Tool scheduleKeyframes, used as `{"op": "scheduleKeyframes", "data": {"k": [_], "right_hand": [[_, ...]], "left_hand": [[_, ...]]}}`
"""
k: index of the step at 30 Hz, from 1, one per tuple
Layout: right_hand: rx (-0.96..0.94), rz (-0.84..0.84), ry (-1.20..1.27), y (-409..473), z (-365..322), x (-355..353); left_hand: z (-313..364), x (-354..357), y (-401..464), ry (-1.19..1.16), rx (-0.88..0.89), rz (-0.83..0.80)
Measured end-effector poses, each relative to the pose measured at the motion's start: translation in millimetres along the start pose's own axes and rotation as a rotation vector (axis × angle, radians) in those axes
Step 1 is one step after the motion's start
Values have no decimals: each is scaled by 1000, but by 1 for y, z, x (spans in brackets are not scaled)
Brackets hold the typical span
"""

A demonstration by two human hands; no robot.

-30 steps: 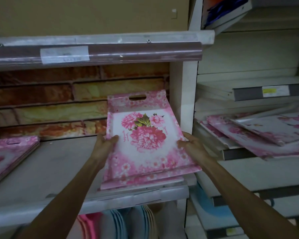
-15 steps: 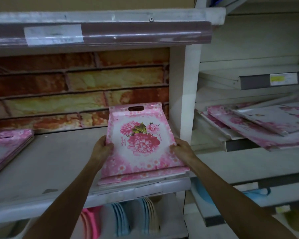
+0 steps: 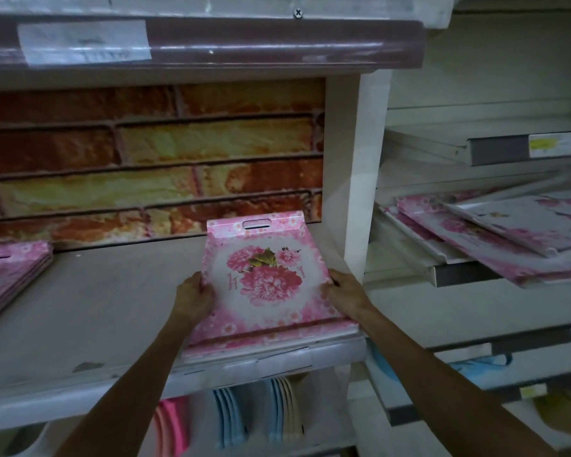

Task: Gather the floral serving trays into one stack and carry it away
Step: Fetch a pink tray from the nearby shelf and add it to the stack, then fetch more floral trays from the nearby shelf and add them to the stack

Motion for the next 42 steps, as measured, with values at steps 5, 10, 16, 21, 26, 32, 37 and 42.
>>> {"op": "scheduleKeyframes", "data": {"k": [5,10,16,21,26,32,37,42], "right_hand": [[6,15,-66,3,5,1],[-6,51,0,5,9,3],[18,121,23,-7,3,-11],[-172,264,-131,-50,-8,-65],[-251,409,-246,-99,-9,-133],[-290,492,-293,-138,1,-204],[-309,514,-241,-157,22,-273],[-311,518,-267,-170,50,-347]], "left_hand": [[-1,1,2,44,30,2],[-4,2,2,65,73,-13],[-6,3,2,61,177,102],[-6,-2,10,234,348,57],[19,3,35,-31,334,-53],[146,31,-39,-250,660,-65],[242,90,-86,-245,810,-166],[330,155,-112,-226,955,-284]]}}
Point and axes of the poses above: each hand's wrist, its own y-axis towards the middle knuckle, its own x-axis out of the palm, z = x × y, the point moved 1 cm from there along y, towards the middle knuckle, and after that the axes turned 4 degrees about -z, right-handed, at the moved point
